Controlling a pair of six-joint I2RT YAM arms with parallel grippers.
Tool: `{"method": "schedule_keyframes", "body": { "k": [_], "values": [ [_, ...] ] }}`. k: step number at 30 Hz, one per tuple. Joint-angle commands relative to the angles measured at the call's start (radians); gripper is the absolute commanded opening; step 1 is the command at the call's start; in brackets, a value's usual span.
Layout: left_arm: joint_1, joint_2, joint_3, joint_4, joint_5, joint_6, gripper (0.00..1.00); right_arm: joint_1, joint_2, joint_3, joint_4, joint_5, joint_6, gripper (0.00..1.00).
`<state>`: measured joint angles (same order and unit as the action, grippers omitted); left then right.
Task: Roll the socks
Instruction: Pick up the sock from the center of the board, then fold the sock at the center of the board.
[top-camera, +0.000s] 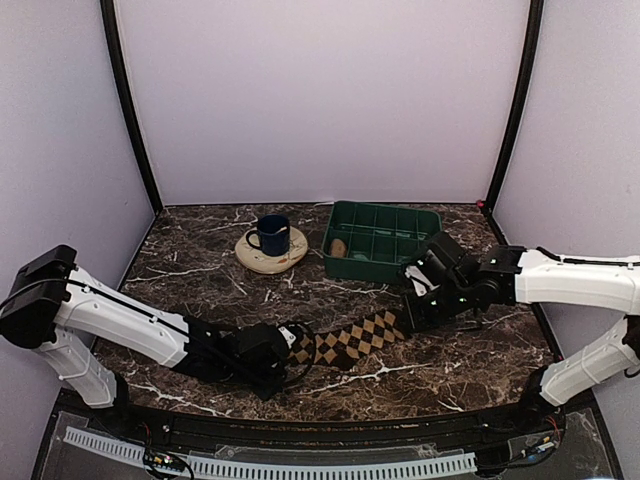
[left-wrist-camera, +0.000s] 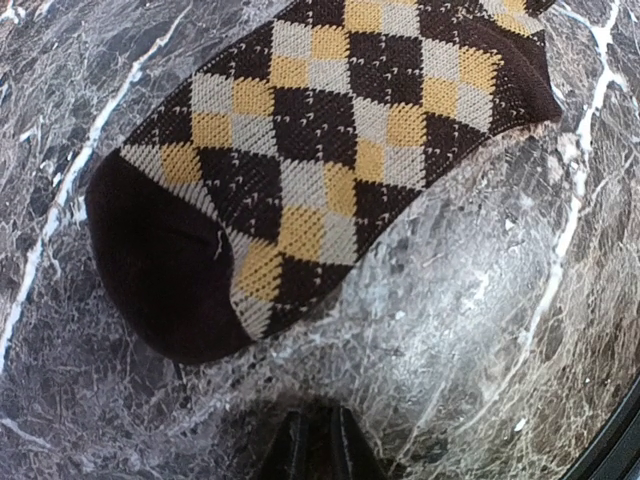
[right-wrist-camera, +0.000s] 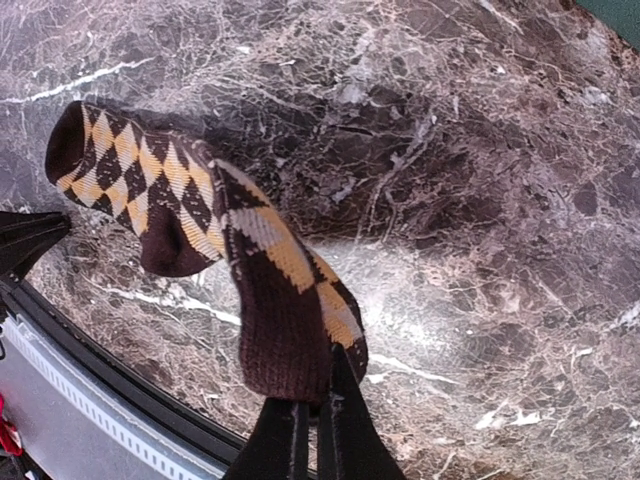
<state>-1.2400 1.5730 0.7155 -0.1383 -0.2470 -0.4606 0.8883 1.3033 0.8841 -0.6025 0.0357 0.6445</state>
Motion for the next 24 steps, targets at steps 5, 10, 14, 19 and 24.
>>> {"method": "schedule_keyframes", "body": {
  "k": [5, 10, 14, 19, 24],
  "values": [
    [0.005, 0.003, -0.002, -0.012, -0.091, -0.021, 0.13, -0.004, 0.016, -0.017, 0.145, -0.106, 0.061, 0.0],
    [0.019, -0.009, -0.018, 0.003, -0.098, -0.02, 0.13, 0.021, 0.046, -0.011, 0.199, -0.142, 0.096, 0.0],
    [0.032, -0.017, -0.03, 0.014, -0.101, -0.013, 0.13, 0.06, 0.09, 0.025, 0.23, -0.169, 0.115, 0.0],
    [0.055, -0.035, -0.048, 0.035, -0.097, 0.0, 0.13, 0.111, 0.154, 0.089, 0.258, -0.187, 0.134, 0.0],
    [0.072, -0.051, -0.063, 0.05, -0.099, 0.013, 0.13, 0.155, 0.237, 0.167, 0.288, -0.215, 0.15, 0.0]
  ]
}}
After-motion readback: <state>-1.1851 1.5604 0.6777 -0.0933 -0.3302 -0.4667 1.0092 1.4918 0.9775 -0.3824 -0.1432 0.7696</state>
